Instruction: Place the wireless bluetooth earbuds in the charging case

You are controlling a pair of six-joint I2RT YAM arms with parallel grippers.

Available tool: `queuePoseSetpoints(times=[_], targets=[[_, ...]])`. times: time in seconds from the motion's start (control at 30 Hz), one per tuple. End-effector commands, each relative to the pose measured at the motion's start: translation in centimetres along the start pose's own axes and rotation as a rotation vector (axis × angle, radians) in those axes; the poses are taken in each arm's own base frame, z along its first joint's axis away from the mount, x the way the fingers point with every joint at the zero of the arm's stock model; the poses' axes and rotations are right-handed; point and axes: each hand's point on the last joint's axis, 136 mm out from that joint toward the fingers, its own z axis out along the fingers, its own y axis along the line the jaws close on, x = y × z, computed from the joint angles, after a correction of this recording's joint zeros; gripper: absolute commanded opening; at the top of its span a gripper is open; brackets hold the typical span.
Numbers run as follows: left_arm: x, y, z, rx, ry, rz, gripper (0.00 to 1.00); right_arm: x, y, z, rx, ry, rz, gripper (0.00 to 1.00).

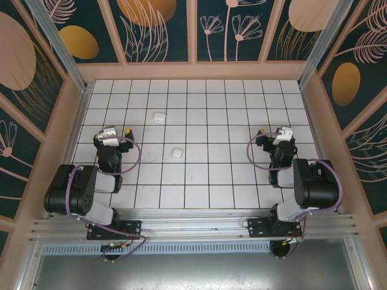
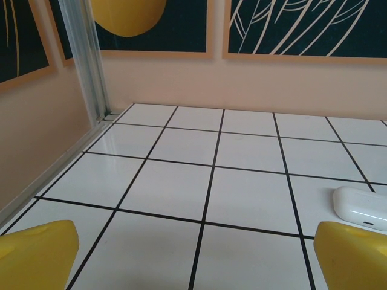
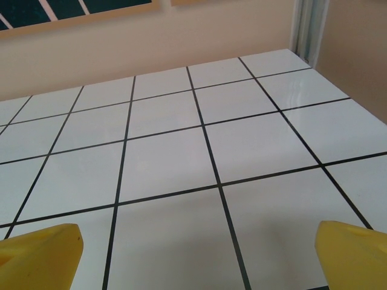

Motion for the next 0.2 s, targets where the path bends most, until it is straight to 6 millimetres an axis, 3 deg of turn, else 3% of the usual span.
queuePoseSetpoints(times=[0.0, 0.17], targets=[[-0.27, 0.44, 0.32, -0.021, -0.007, -0.019, 0.98, -1.21, 1.59, 0.29, -0.089, -0.043, -0.023, 0.99], [-0.29, 0.50, 0.32, -0.022, -0.007, -0.019, 0.98, -1.31, 1.57, 0.21, -0.091, -0.050, -0.021, 0.99]])
